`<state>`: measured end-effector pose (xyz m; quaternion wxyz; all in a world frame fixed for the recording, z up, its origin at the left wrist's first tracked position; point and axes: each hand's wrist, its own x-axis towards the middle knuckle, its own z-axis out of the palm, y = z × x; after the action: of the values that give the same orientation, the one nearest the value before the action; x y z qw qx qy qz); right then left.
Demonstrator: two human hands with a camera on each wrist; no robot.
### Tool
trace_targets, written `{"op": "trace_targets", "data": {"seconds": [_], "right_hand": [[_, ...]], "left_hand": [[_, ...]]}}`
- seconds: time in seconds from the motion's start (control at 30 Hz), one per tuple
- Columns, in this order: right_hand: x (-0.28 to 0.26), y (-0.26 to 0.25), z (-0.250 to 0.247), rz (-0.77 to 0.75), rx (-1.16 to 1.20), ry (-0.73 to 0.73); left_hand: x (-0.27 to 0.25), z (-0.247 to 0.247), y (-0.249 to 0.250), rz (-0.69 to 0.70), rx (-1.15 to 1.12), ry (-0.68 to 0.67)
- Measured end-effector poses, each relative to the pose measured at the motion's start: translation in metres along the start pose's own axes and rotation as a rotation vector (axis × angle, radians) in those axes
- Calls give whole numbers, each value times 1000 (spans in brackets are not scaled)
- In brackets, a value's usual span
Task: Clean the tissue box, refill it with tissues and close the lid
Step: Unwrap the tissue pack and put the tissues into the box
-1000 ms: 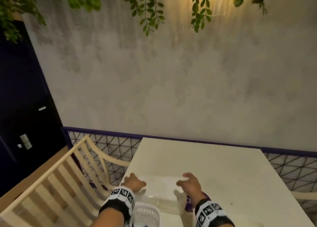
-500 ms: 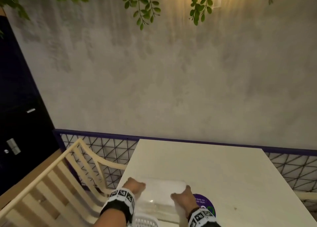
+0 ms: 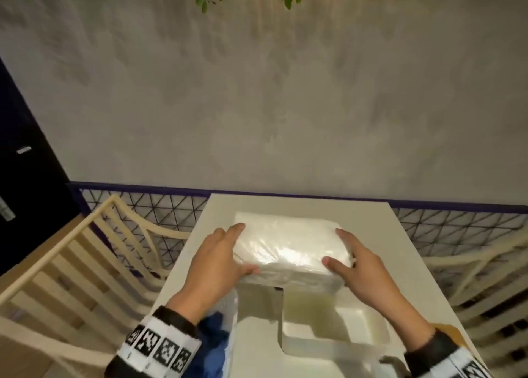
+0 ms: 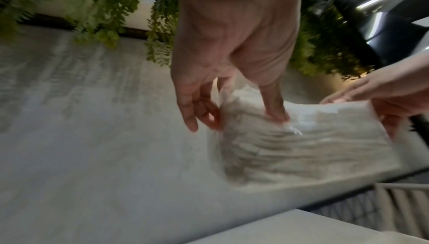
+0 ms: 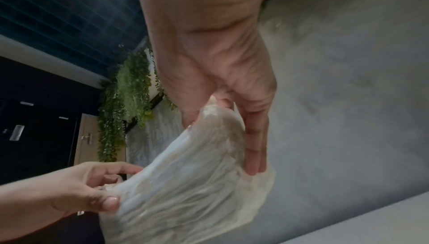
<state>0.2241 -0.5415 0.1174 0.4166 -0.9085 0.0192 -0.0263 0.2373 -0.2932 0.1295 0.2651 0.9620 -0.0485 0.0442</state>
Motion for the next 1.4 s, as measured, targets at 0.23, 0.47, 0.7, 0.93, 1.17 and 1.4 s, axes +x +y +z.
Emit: {"op": "trace_targets", "data": {"seconds": [0.23, 0.47, 0.7, 0.93, 1.17, 1.4], "right_hand": [[-126, 96, -15, 148, 70, -98], [-155, 171, 27, 271, 73, -279], [-169, 202, 47, 7, -251, -144], [-171, 188, 85, -675, -747, -272], [-168, 198, 101, -747, -778, -115], [-163, 178, 107, -689, -529, -94]], "left_hand": [[-123, 97, 2, 37, -75, -134], [-168, 174, -25, -94, -156, -343], [-176, 191, -34, -110, -217, -314], [-177, 192, -34, -96, -231, -317], [-176, 193, -35, -78, -230, -309], [-176, 196, -37, -72, -203, -301]]}}
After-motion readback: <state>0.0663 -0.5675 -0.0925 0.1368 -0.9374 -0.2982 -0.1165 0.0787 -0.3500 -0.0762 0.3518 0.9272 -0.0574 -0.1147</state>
